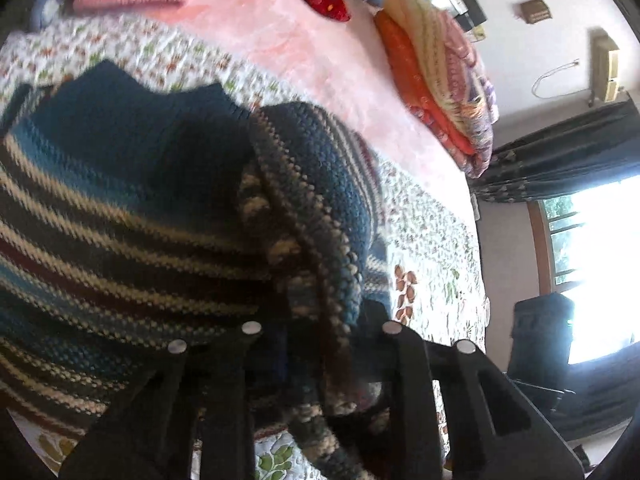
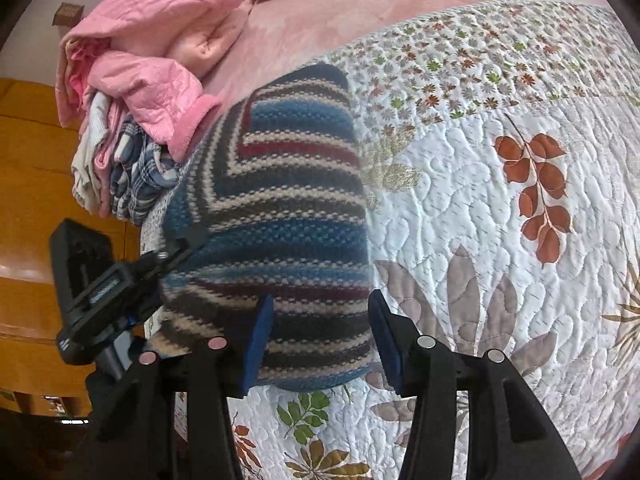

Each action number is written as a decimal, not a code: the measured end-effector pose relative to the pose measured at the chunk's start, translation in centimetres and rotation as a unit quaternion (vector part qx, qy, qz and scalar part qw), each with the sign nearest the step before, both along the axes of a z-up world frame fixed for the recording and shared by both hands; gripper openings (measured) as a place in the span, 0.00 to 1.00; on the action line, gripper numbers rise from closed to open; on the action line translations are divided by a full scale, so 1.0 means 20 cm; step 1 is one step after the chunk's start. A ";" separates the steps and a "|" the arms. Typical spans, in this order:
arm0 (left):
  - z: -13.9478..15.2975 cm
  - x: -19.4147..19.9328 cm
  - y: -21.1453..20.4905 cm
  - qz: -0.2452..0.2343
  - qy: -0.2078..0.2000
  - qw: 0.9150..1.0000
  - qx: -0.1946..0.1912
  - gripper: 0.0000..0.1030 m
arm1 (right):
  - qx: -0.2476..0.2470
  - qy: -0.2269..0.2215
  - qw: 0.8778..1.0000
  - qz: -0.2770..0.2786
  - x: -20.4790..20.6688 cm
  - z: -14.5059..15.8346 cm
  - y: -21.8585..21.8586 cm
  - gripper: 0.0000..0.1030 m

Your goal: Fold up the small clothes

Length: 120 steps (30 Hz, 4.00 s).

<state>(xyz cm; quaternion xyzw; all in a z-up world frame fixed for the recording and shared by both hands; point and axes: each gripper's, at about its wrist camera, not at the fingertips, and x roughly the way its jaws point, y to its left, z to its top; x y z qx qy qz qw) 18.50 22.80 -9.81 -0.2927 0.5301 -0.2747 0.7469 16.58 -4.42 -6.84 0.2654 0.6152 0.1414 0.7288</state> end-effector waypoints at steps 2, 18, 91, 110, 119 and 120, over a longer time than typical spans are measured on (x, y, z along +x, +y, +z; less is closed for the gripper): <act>0.03 0.00 0.03 0.008 -0.007 1.000 -0.006 0.19 | 0.001 0.000 1.000 -0.001 0.00 0.00 0.00 0.49; 0.20 -0.01 0.69 0.075 -0.039 0.996 0.006 0.18 | 0.011 -0.044 0.994 0.102 -0.08 0.00 0.33 0.55; -0.27 -0.43 0.96 -0.004 0.024 0.969 0.244 0.14 | -0.033 -0.005 0.984 0.177 -0.21 -0.30 0.70 0.46; -0.04 -0.25 1.15 0.049 0.024 0.993 0.106 0.77 | 0.027 -0.037 0.990 0.137 -0.08 -0.06 0.53 0.66; -0.17 -0.06 1.18 0.012 0.025 0.997 0.075 0.77 | 0.048 -0.043 0.992 0.107 0.02 -0.06 0.44 0.69; -0.17 -0.03 1.17 0.004 0.020 0.997 0.070 0.77 | 0.053 -0.045 0.992 0.107 0.03 -0.06 0.44 0.69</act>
